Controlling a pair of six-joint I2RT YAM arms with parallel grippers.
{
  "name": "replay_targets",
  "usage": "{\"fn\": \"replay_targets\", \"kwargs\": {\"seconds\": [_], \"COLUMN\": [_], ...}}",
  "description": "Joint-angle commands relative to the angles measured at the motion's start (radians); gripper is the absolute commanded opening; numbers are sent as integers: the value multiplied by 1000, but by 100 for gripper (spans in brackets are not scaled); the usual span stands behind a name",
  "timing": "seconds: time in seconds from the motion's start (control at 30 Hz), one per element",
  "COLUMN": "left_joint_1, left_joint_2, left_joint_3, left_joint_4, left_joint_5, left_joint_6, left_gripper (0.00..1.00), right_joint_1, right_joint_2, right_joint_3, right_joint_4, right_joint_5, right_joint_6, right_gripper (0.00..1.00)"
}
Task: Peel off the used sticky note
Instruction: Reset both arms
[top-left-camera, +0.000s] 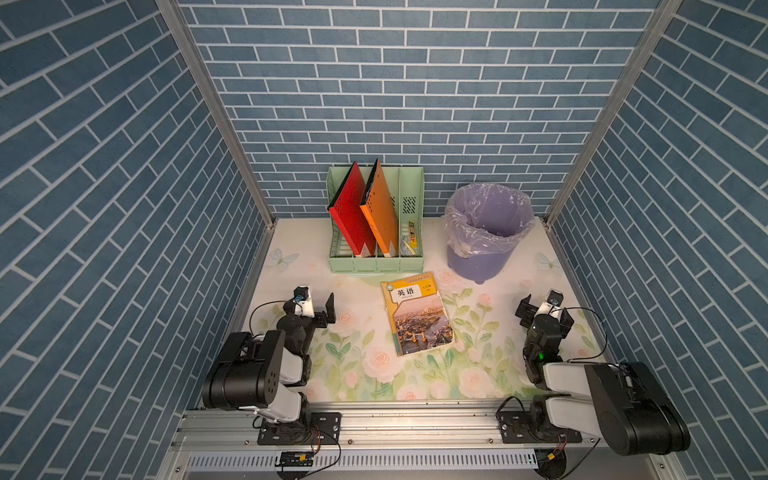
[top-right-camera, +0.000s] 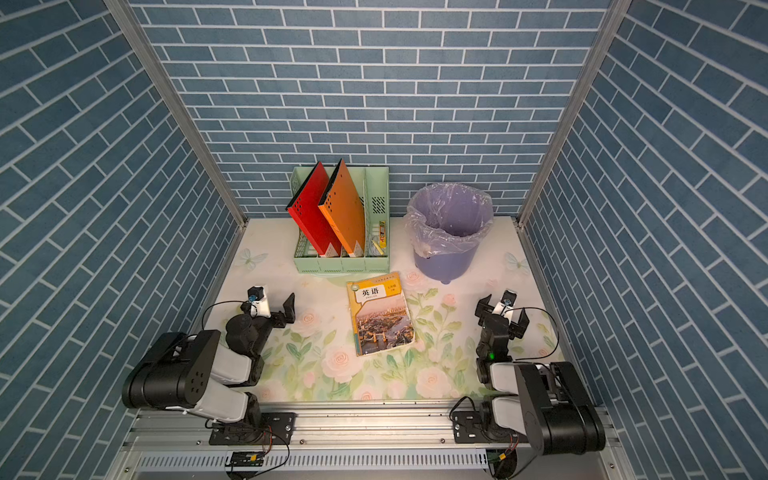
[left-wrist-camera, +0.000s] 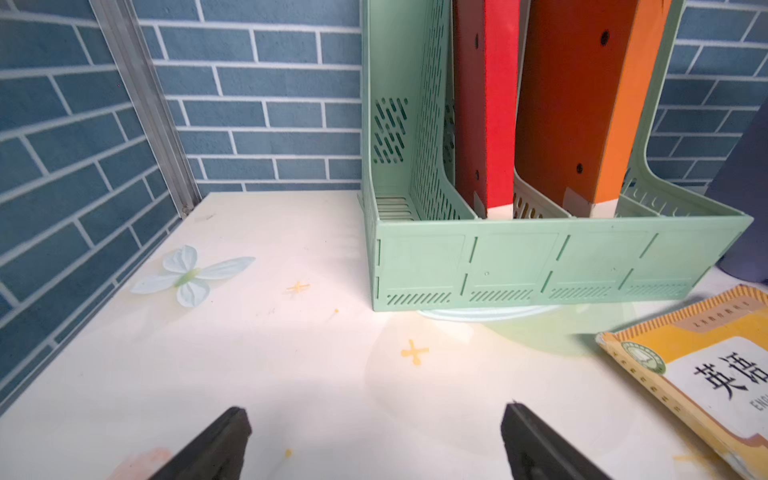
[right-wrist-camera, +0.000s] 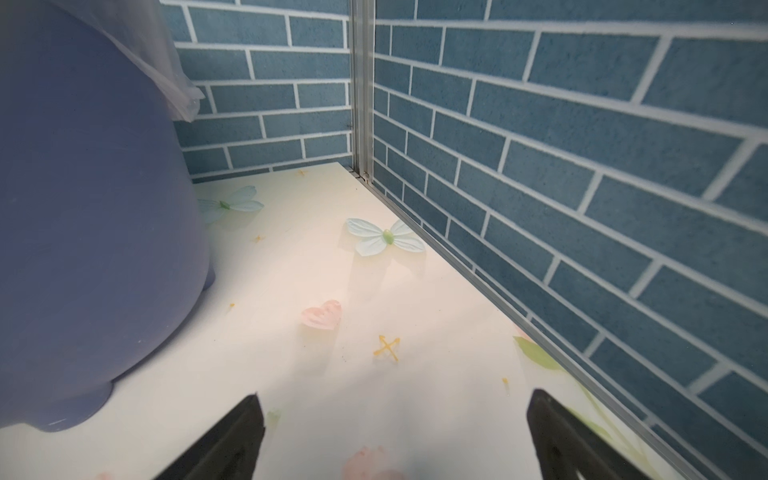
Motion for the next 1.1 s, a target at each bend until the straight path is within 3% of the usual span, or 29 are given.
{"fn": "replay_targets", "kwargs": {"seconds": [0.0, 0.1, 0.2, 0.33, 0.43, 1.07], "left_joint_1": [-12, -14, -14, -37, -37, -37], "left_joint_2": [3, -4, -2, 3, 2, -1], "left_joint_3": [-7, 27, 123, 149, 150, 142], "left_joint_4": [173, 113, -62, -123, -125, -113], "left_joint_5": [-78, -120, -148, -162, -162, -162], "left_joint_6": [-8, -21, -32, -11, -9, -11], "left_gripper": [100, 100, 100, 100, 100, 100], "right_joint_1": [-8, -10, -11, -19, -56, -65], "right_joint_2": [95, 118, 223, 231, 230, 228], "right_joint_3": [-33, 10, 39, 136, 164, 152], "right_joint_4": [371, 310, 368, 160, 115, 134], "right_joint_5": [-63, -208, -347, -317, -382, -403], "right_joint_6": [-56, -104, -168, -141, -120, -120], "right_gripper": [100, 100, 100, 100, 100, 99]}}
